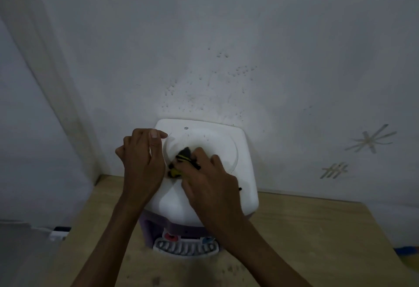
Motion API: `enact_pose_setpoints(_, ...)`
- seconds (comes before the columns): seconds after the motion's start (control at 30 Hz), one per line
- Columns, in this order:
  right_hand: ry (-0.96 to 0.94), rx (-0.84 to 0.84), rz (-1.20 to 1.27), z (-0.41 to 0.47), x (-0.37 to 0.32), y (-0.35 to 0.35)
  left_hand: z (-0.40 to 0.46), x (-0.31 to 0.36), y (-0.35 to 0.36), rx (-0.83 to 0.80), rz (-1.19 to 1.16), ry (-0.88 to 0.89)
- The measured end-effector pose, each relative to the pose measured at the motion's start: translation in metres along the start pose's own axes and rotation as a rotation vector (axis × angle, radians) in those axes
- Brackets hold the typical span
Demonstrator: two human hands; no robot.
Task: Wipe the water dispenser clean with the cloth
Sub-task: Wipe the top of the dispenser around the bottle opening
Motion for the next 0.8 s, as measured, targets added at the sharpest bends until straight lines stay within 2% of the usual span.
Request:
enact_pose_setpoints(0.2,0.159,-0.086,-0.078,-0.019,0.047,-0.022,0.001,-0.004,0.001,-0.014,0.018,-0.001)
enact_pose_setpoints(0.43,0.201,-0.21,-0.135,0.016,0.091,-0.028,0.001,-0.005,0.0,-0.019,0.001,-0.004)
enact_pose_setpoints(0.6,0.167,-0.24,-0.216,0.053,0.088,-0.006,0.0,-0.005,-0.001,-0.028,0.004,-0.008)
enact_pose_setpoints(0.8,0.078,-0.245,-0.241,0.054,0.088,-0.006,0.0,-0.005,-0.001,-0.047,-0.005,-0.013)
Point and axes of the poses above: each hand's wrist, its own z-axis towards the middle knuckle, its own y-axis out of the palm, x = y × z, the point moved 3 cm from there along z, towards the middle knuckle, and after that the axes turned 9 degrees about -y, right-handed, at the moved point
